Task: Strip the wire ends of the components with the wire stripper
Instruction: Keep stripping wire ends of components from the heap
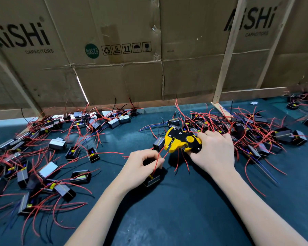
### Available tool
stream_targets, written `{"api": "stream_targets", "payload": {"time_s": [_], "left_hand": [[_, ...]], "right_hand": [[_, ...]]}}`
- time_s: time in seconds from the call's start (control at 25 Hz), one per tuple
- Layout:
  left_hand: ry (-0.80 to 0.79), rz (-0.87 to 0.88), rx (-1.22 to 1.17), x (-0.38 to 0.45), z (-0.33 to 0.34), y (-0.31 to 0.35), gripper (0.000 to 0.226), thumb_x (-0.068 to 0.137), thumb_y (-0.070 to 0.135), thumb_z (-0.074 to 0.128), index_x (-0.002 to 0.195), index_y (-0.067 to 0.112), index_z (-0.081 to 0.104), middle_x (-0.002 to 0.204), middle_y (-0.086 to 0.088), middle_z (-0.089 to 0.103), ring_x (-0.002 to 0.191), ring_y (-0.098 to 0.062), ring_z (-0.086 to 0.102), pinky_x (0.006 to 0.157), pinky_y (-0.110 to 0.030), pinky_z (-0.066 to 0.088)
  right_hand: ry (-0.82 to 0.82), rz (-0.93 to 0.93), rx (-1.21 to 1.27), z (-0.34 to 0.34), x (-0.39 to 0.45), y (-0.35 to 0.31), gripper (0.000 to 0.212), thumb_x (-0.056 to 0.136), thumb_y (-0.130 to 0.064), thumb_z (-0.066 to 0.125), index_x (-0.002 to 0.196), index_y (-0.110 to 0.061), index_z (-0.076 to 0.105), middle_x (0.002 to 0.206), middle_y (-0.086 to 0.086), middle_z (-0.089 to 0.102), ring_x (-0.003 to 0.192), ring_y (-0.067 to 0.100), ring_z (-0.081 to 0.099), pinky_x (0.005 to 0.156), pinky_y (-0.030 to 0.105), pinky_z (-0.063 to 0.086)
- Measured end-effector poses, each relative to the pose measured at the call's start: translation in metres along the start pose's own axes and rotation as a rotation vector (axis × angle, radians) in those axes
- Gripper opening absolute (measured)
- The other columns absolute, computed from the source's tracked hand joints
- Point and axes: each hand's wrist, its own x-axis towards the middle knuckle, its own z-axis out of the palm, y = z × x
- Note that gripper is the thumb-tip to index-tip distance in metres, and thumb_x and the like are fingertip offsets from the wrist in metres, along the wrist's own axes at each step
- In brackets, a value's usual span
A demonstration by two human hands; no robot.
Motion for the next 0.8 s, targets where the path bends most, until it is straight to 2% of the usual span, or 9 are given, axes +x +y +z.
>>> {"api": "stream_targets", "payload": {"time_s": [0.16,0.32,0.4,0.48,0.56,0.64,0.72,0.76,0.8], "left_hand": [[-0.005,-0.001,-0.035,0.001,-0.001,-0.002,0.026,0.092,0.019,0.066,0.067,0.018,0.065,0.061,0.007,0.061,0.052,-0.003,0.052,0.056,-0.018,0.045],[-0.018,0.0,-0.035,0.0,-0.002,-0.003,0.026,0.092,0.021,0.067,0.066,0.023,0.065,0.062,0.011,0.061,0.055,-0.002,0.054,0.058,-0.018,0.045],[0.027,0.045,0.043,-0.001,-0.003,-0.004,0.022,0.089,0.023,0.07,0.067,0.027,0.068,0.072,0.009,0.061,0.072,-0.005,0.056,0.07,-0.021,0.044],[0.115,0.134,0.199,-0.001,-0.005,-0.003,0.014,0.086,0.025,0.073,0.072,0.026,0.072,0.081,0.009,0.058,0.088,-0.01,0.052,0.08,-0.024,0.042],[0.194,0.146,0.308,-0.001,-0.007,-0.001,0.012,0.086,0.027,0.073,0.074,0.025,0.072,0.077,0.007,0.057,0.079,-0.014,0.054,0.073,-0.031,0.045],[0.218,0.152,0.328,-0.001,-0.008,-0.001,0.014,0.089,0.025,0.069,0.075,0.026,0.067,0.067,0.008,0.058,0.064,-0.012,0.055,0.063,-0.034,0.047],[0.177,0.19,0.188,-0.002,-0.002,0.002,0.009,0.092,0.016,0.064,0.093,0.024,0.067,0.073,0.013,0.064,0.067,-0.003,0.059,0.068,-0.031,0.049],[0.121,0.18,0.096,-0.002,0.002,0.005,0.028,0.093,0.011,0.062,0.118,0.024,0.062,0.087,0.014,0.068,0.079,0.0,0.064,0.079,-0.029,0.051],[0.04,0.157,0.0,-0.004,0.006,0.007,0.056,0.093,0.01,0.061,0.143,0.025,0.042,0.106,0.012,0.067,0.097,0.0,0.064,0.092,-0.023,0.048]], "right_hand": [[-0.096,-0.012,-0.064,-0.004,0.003,0.003,0.035,0.069,-0.055,0.068,0.07,-0.021,0.063,0.072,0.0,0.065,0.073,0.027,0.062,0.069,0.034,0.029],[-0.148,0.08,-0.085,-0.008,0.002,0.0,0.041,0.069,-0.062,0.065,0.066,-0.021,0.061,0.068,0.0,0.063,0.068,0.028,0.062,0.056,0.028,0.027],[-0.11,0.039,-0.064,-0.01,0.0,-0.001,0.039,0.064,-0.057,0.073,0.068,-0.019,0.066,0.067,0.003,0.063,0.068,0.03,0.061,0.059,0.03,0.032],[-0.032,0.013,-0.038,-0.009,-0.002,0.003,0.045,0.06,-0.051,0.081,0.078,-0.012,0.067,0.074,0.008,0.063,0.074,0.032,0.06,0.069,0.037,0.036],[0.057,0.057,-0.003,-0.008,0.0,0.008,0.05,0.065,-0.054,0.078,0.083,-0.009,0.065,0.078,0.01,0.062,0.078,0.033,0.059,0.072,0.04,0.036],[0.136,0.114,0.046,-0.006,0.002,0.012,0.054,0.073,-0.064,0.062,0.08,-0.01,0.061,0.076,0.009,0.061,0.077,0.034,0.058,0.07,0.039,0.034],[0.175,0.148,0.101,-0.007,0.003,0.017,0.054,0.074,-0.065,0.052,0.076,-0.012,0.058,0.073,0.008,0.058,0.076,0.034,0.057,0.069,0.039,0.033],[0.174,0.165,0.13,-0.008,0.003,0.018,0.049,0.075,-0.062,0.055,0.076,-0.013,0.057,0.073,0.007,0.058,0.076,0.034,0.057,0.07,0.039,0.033],[0.164,0.185,0.164,-0.008,0.003,0.019,0.044,0.075,-0.057,0.063,0.076,-0.013,0.056,0.074,0.007,0.058,0.077,0.034,0.057,0.07,0.039,0.033]]}}
